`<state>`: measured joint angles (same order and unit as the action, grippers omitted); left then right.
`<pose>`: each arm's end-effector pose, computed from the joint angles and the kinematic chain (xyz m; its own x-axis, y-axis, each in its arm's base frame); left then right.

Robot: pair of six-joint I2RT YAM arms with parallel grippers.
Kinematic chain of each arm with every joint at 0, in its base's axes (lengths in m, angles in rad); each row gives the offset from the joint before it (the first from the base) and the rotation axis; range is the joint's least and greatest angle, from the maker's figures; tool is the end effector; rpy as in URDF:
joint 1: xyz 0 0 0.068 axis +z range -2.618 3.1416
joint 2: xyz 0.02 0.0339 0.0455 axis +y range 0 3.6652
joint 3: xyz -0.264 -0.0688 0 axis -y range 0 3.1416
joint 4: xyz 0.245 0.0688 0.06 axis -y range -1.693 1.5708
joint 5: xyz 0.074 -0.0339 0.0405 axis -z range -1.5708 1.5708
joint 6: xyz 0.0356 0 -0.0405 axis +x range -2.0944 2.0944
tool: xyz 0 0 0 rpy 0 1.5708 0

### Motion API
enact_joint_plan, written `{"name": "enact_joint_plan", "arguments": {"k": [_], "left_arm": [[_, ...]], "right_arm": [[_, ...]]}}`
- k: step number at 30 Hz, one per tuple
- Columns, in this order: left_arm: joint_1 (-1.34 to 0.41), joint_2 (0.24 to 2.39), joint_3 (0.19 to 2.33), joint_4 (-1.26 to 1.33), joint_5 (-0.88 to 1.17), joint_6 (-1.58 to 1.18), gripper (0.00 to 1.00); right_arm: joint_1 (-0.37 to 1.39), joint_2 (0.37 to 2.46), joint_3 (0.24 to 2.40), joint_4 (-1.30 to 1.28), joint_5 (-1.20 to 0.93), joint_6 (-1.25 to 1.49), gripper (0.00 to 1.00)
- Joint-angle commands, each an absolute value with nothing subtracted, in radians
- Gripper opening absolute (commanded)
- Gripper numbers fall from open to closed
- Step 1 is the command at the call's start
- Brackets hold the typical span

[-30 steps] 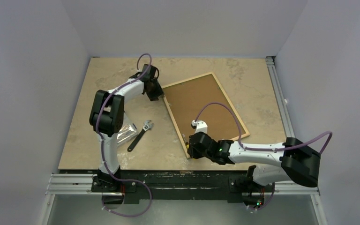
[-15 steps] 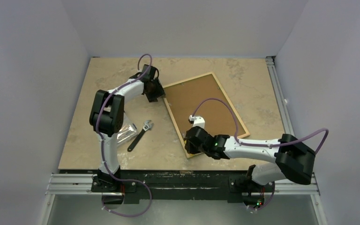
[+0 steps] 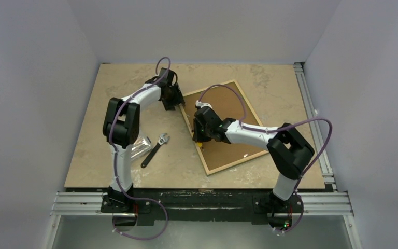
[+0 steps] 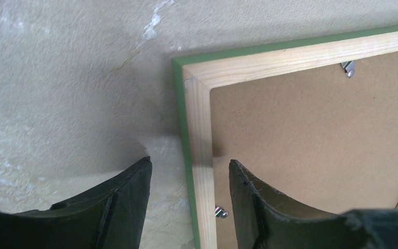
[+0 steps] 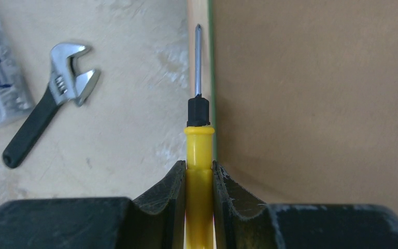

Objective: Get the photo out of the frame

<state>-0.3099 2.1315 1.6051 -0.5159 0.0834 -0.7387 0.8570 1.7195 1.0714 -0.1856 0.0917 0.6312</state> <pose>0.4349 -0.1424 0.1713 -0.8396 -0.4357 -0.3244 -0.2995 0.8695 -0.3927 0.2409 0.2732 0.1935 -0.8118 -0.0397 -0.5826 -0.2891 0.8942 0.3419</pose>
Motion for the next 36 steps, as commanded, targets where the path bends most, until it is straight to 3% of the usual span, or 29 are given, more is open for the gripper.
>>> {"name": "enact_joint_plan", "arguments": {"k": [1, 5, 28, 36], "left_arm": [[-0.311, 2.17, 1.687, -0.559, 0.102, -0.714, 0.52], [-0.311, 2.184, 1.691, -0.573, 0.094, -0.722, 0.42], [-0.314, 2.122, 1.571, -0.477, 0.128, -0.707, 0.04], [-0.314, 2.099, 1.534, -0.424, 0.119, -0.687, 0.0]], "right_arm": [[0.798, 1.795, 1.189, -0.241, 0.021, 0.558, 0.0], [0.772, 1.836, 1.232, -0.256, 0.003, 0.531, 0.0], [0.727, 2.001, 1.377, -0.299, -0.127, 0.531, 0.0], [0.716, 2.017, 1.409, -0.361, -0.167, 0.526, 0.0]]}}
